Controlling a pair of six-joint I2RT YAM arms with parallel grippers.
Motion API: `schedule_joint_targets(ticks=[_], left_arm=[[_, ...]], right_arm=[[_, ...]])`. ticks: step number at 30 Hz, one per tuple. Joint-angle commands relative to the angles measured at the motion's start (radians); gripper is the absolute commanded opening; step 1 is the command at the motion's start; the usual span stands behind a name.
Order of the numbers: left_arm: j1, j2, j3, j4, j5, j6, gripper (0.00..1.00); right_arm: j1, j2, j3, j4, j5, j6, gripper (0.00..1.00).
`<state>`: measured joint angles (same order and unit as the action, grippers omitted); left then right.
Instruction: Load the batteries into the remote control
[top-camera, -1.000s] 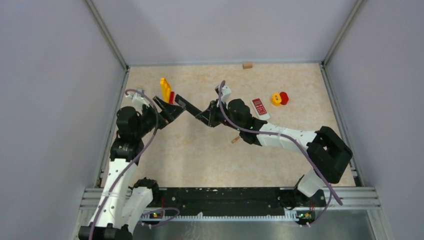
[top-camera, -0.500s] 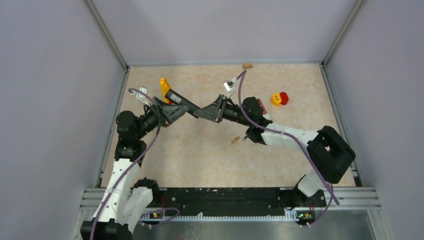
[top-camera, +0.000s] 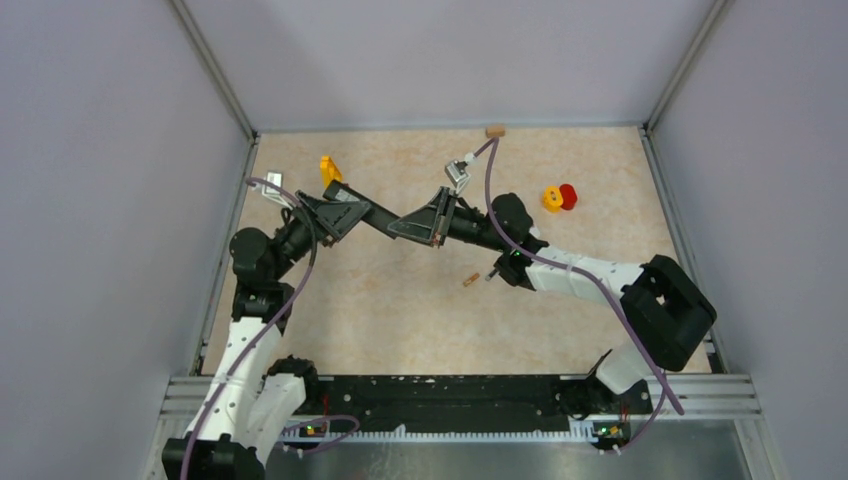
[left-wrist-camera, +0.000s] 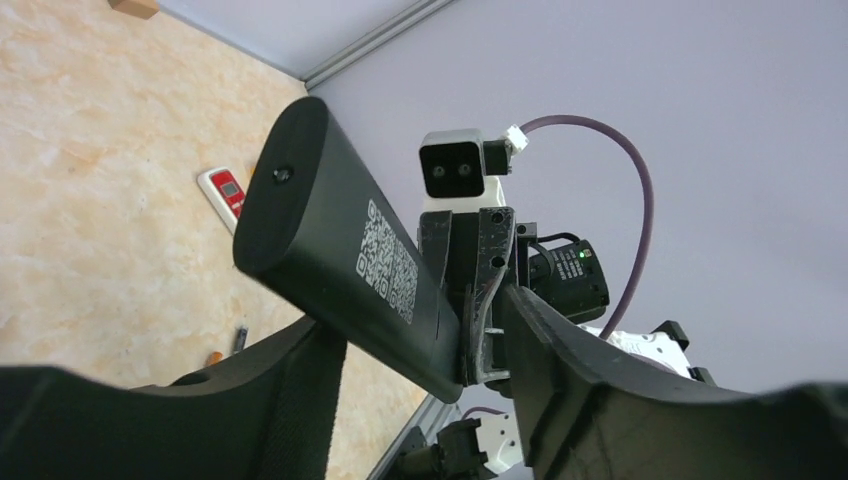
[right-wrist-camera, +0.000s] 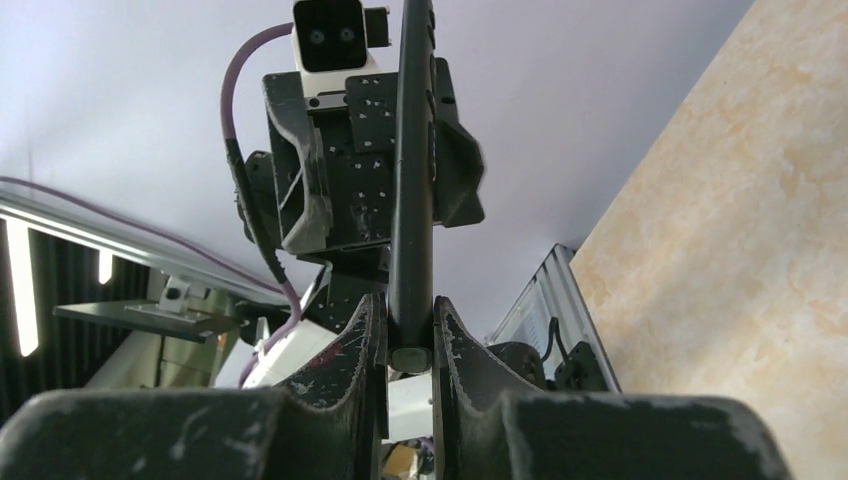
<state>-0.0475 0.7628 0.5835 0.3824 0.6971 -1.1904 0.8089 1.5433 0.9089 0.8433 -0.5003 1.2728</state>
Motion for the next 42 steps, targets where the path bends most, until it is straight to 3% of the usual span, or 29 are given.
schedule_joint_targets(ticks=[1,7,12,17,19,22,26,35,42], left_arm=[[0.003,0.019,-0.009,0.16,-0.014,-0.054,0.56],[0.003,0.02,-0.017,0.163,-0.011,-0.051,0.31],[0.003,0.031,-0.014,0.164,0.002,-0.032,0.0],[0.003,0.031,-0.022,0.156,0.01,-0.017,0.0],[0.003,0.027,-0.024,0.145,0.007,-0.01,0.0],[0.003,0.017,-0.022,0.119,0.001,0.003,0.0],[0.003,0.017,-0.014,0.1,-0.003,-0.002,0.0],[0.002,0.059,0.075,0.045,0.045,-0.2,0.0],[0.006,0.064,0.105,0.059,0.044,-0.214,0.0]], right_arm=[[0.001,-0.02,0.021,0.027,-0.014,0.067,0.0],[0.001,0.018,0.021,0.072,-0.043,0.11,0.0],[0.001,0.026,0.016,0.073,-0.057,0.089,0.02],[0.002,0.028,0.036,0.046,-0.009,0.02,0.54],[0.001,0.034,0.068,0.003,0.007,-0.023,0.64],[0.001,0.058,0.121,-0.047,0.02,-0.058,0.68],[0.002,0.116,0.178,-0.082,0.001,-0.06,0.64],[0.001,0.132,0.118,-0.09,-0.046,-0.078,0.23],[-0.017,0.109,0.011,0.052,-0.126,-0.112,0.1]])
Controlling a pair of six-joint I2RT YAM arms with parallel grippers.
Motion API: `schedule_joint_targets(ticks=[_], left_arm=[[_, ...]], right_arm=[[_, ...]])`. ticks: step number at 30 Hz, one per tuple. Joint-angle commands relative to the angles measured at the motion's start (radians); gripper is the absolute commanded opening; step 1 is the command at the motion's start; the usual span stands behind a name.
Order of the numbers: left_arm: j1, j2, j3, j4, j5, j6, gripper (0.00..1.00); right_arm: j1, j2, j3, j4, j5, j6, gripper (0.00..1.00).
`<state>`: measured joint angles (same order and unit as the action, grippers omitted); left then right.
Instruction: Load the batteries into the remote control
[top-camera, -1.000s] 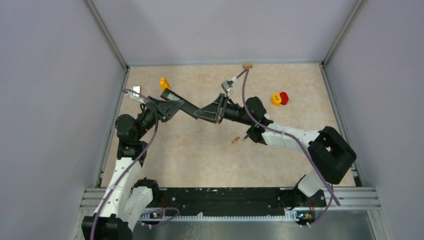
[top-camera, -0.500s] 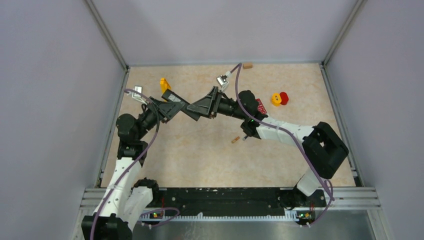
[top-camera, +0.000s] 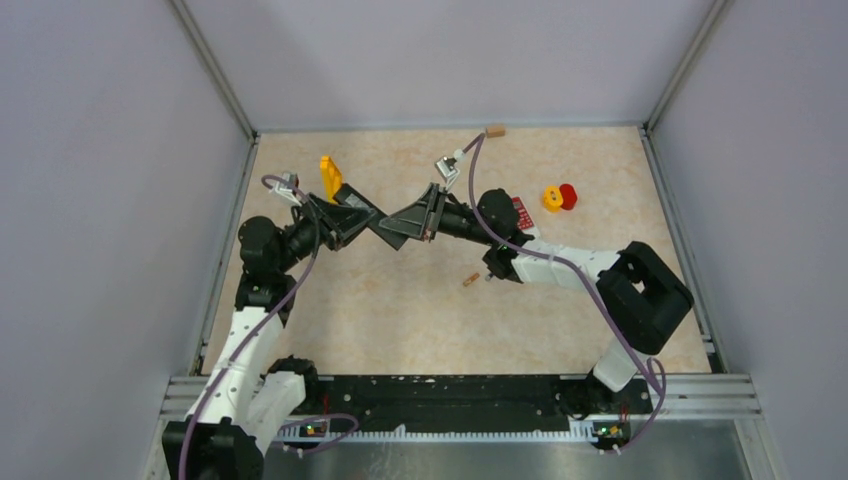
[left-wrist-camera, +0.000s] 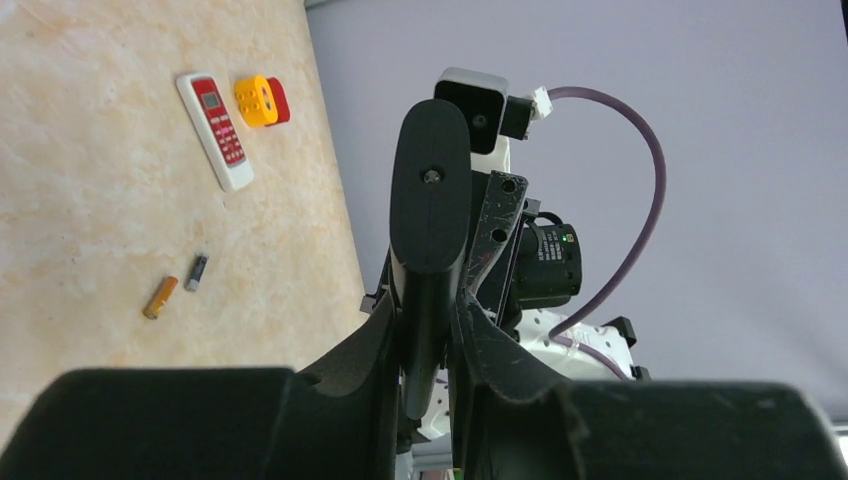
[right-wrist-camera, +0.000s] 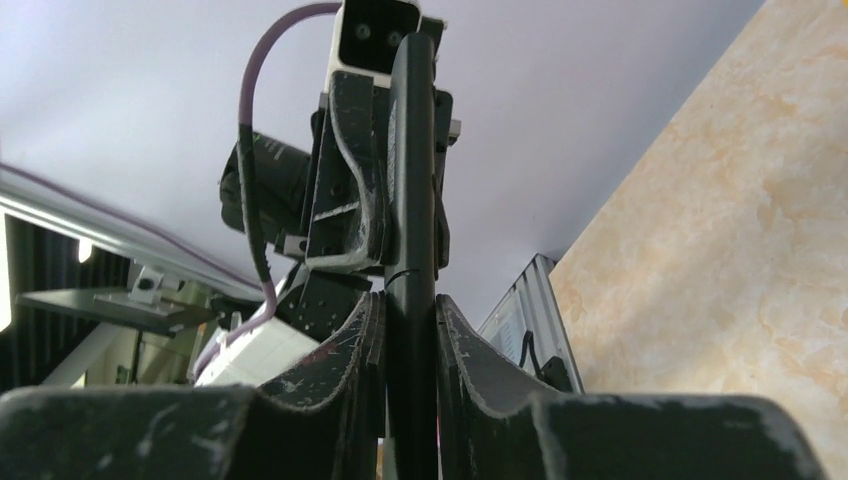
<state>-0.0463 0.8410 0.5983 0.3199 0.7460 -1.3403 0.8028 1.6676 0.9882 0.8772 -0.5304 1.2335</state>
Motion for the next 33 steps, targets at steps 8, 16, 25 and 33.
schedule_joint_targets(ticks=[8,16,25,33], left_arm=[[0.009,-0.013,0.056,0.145,-0.03,-0.073,0.0],[0.009,0.011,0.034,0.12,-0.041,-0.014,0.0],[0.01,-0.008,0.037,-0.004,-0.098,0.159,0.0],[0.01,-0.022,0.023,-0.012,-0.125,0.198,0.0]], right_arm=[[-0.033,-0.029,-0.079,0.036,-0.113,-0.078,0.14],[-0.033,-0.025,-0.011,-0.098,-0.009,-0.037,0.54],[-0.033,-0.077,-0.05,-0.128,0.037,0.032,0.64],[-0.033,-0.122,-0.065,-0.195,0.033,0.055,0.39]])
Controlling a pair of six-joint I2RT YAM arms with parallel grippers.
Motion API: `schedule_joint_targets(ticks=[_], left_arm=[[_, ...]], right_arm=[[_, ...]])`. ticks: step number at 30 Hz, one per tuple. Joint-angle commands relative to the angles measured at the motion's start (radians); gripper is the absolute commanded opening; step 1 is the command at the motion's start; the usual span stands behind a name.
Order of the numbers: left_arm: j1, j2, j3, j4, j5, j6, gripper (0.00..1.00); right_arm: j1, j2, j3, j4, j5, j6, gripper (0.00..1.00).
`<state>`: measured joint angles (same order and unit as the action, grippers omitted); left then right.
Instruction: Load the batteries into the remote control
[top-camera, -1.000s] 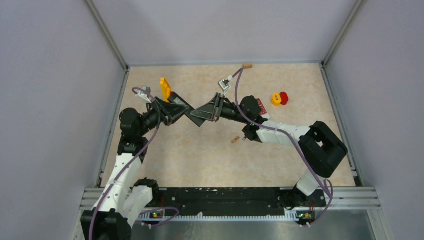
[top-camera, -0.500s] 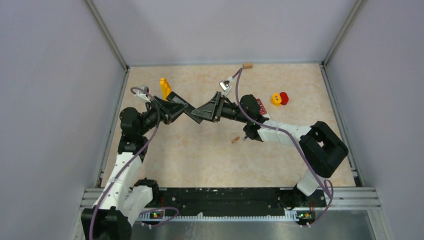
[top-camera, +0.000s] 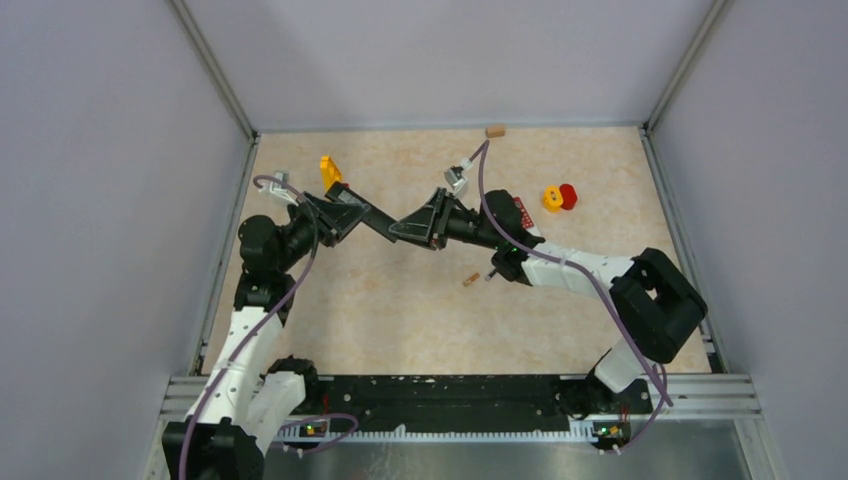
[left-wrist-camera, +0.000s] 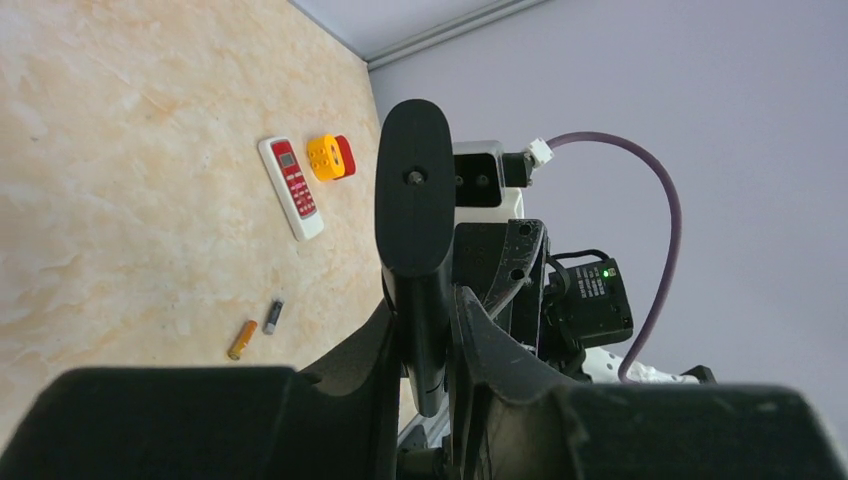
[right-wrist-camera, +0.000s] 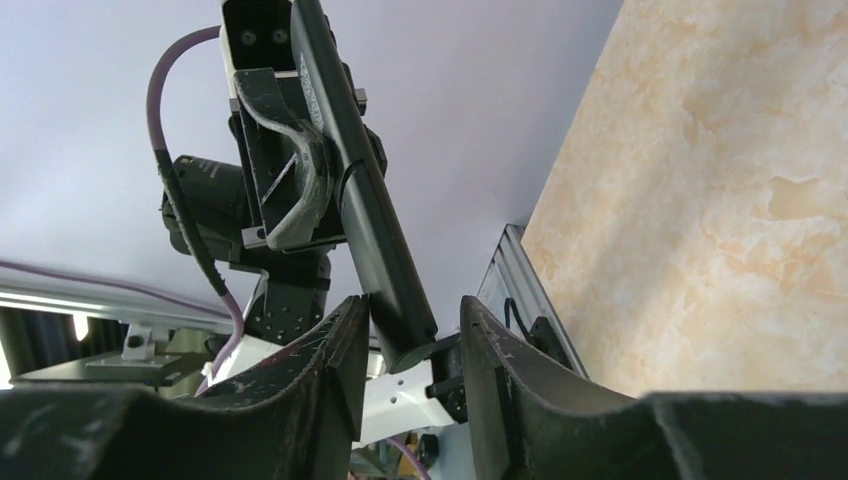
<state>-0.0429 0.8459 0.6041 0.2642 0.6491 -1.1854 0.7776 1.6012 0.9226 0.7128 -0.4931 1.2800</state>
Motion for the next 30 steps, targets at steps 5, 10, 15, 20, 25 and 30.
schedule_joint_targets(ticks=[5,10,15,20,25,30], left_arm=[[0.005,-0.035,0.013,0.035,-0.038,0.06,0.0],[0.006,-0.047,0.013,0.03,-0.045,0.08,0.0],[0.006,-0.049,0.013,0.021,-0.04,0.098,0.0],[0.005,-0.047,0.01,0.02,-0.045,0.093,0.0],[0.005,-0.043,0.008,0.008,-0.047,0.109,0.0],[0.005,-0.035,0.005,0.005,-0.047,0.113,0.0]], right_arm=[[-0.008,-0.07,-0.008,-0.039,-0.015,0.019,0.31],[-0.008,-0.081,-0.01,-0.04,-0.019,0.03,0.33],[-0.008,-0.084,-0.022,0.001,-0.021,0.061,0.34],[-0.008,-0.078,-0.043,0.096,-0.002,0.094,0.23],[-0.008,-0.084,-0.045,0.122,0.002,0.103,0.19],[-0.008,-0.079,-0.037,0.122,0.005,0.102,0.21]])
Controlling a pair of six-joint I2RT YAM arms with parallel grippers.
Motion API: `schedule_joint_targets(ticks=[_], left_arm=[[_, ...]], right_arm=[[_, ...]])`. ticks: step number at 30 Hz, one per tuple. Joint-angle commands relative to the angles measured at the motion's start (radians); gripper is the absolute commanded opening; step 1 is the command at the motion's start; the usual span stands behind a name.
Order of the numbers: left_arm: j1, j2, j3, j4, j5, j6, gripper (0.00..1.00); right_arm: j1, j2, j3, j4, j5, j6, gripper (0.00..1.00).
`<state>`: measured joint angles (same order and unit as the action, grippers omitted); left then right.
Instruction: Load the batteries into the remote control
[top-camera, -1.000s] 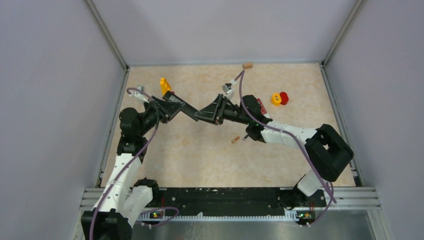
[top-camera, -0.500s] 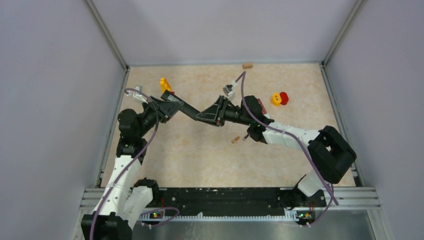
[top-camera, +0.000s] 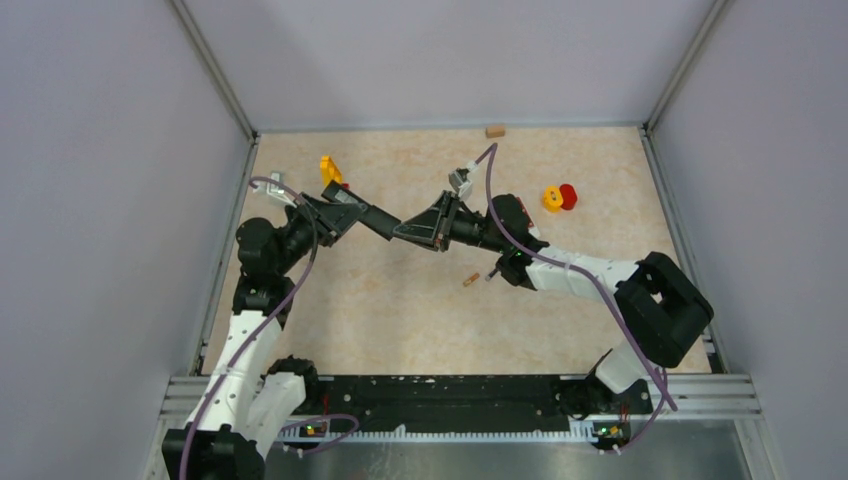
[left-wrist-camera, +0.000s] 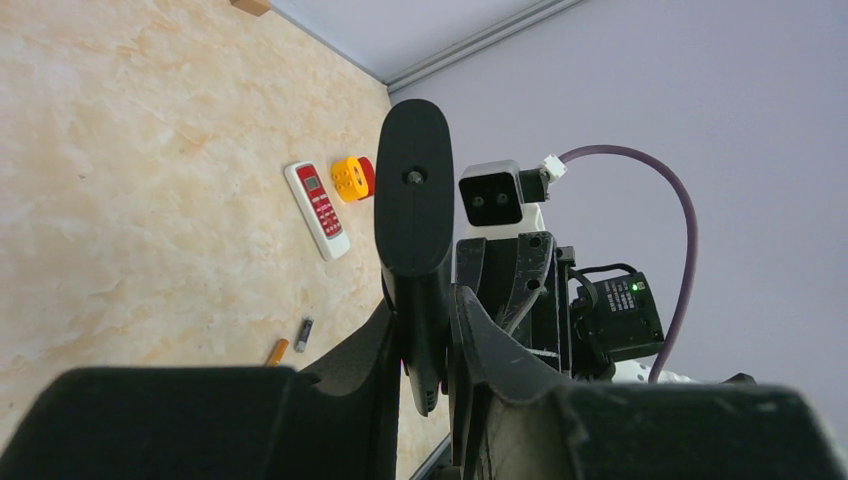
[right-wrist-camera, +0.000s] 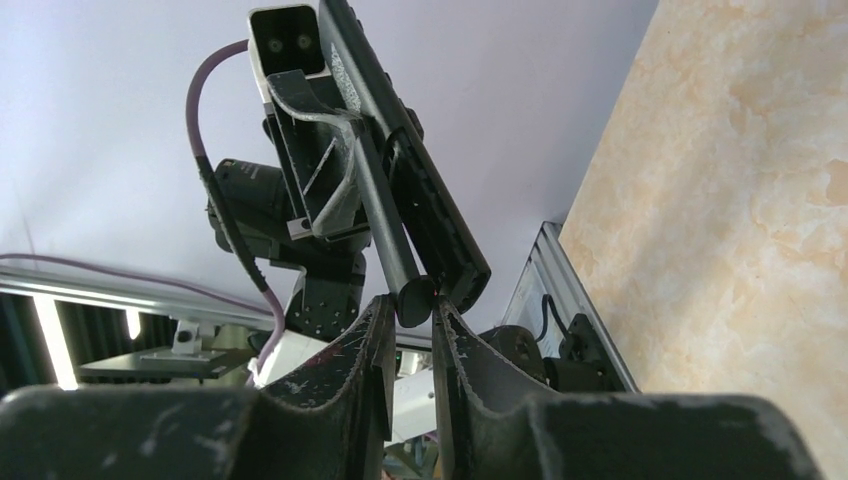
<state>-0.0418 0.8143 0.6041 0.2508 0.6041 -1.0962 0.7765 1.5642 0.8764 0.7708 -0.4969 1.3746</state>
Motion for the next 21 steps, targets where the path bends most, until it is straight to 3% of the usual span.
schedule_joint_targets(ticks=[1,4,17,21], left_arm=[[0.003,-0.003,0.005,0.021,0.002,0.024,0.0],[0.003,0.003,0.009,0.024,0.014,0.024,0.0],[0.003,0.015,0.002,0.005,0.044,0.055,0.0],[0.003,0.02,0.003,0.004,0.052,0.061,0.0]], right_arm=[[-0.007,-0.038,0.011,0.067,0.009,0.008,0.24],[-0.006,-0.024,0.022,0.066,0.011,0.008,0.29],[-0.006,0.024,0.069,0.04,0.008,-0.014,0.31],[-0.005,0.045,0.087,0.035,0.006,-0.02,0.24]])
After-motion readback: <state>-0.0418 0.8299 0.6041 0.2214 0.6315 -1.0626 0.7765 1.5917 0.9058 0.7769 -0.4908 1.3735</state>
